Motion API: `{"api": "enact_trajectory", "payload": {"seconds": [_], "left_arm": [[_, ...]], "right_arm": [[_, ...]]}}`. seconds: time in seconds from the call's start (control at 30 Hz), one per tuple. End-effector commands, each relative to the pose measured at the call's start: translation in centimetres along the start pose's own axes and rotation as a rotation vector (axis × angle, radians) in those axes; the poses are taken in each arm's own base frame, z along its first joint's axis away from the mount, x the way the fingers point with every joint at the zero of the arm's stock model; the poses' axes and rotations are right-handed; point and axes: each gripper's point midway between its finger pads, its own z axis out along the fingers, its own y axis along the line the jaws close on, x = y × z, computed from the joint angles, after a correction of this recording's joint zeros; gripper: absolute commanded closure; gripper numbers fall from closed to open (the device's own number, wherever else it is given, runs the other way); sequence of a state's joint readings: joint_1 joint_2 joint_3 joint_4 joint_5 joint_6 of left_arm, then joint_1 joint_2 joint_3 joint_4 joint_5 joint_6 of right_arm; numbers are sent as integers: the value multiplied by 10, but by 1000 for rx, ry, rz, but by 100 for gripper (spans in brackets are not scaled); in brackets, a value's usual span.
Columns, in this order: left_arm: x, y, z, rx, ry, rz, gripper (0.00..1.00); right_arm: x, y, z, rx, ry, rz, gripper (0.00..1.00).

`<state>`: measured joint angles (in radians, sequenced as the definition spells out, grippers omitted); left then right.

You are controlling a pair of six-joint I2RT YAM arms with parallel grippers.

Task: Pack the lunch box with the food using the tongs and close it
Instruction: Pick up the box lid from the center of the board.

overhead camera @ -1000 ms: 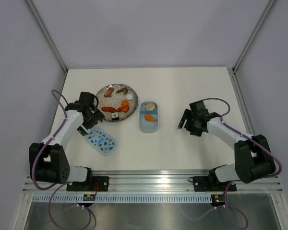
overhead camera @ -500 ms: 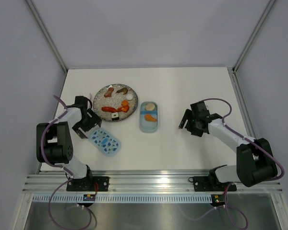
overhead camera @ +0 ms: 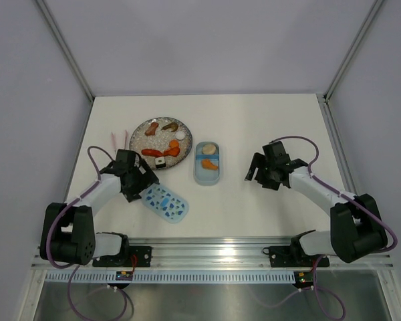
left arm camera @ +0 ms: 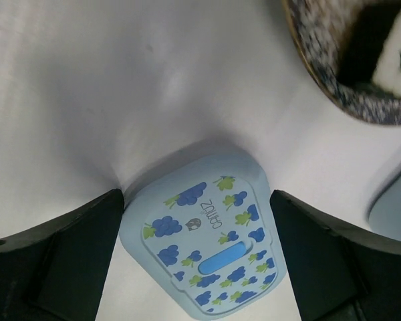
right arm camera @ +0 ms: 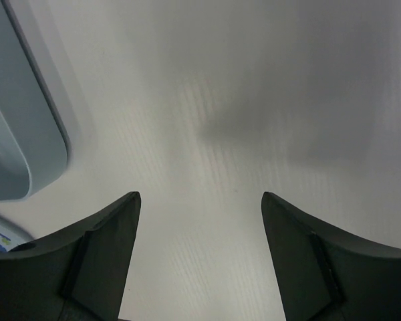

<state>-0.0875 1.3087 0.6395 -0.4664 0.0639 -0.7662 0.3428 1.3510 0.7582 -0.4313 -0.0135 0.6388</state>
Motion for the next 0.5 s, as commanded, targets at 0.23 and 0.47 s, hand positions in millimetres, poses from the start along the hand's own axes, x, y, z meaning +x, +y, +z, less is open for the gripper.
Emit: {"api": "enact_trajectory", "payload": {"seconds": [0.23,0.47], "left_arm": [[27,-22,-17,10,49,150,4],[6,-17,-72,21,-112,157,8]], "right_arm": [[24,99,-37,-268,-63,-360,19],[79,164,-54,-479,12,-591,27]]}}
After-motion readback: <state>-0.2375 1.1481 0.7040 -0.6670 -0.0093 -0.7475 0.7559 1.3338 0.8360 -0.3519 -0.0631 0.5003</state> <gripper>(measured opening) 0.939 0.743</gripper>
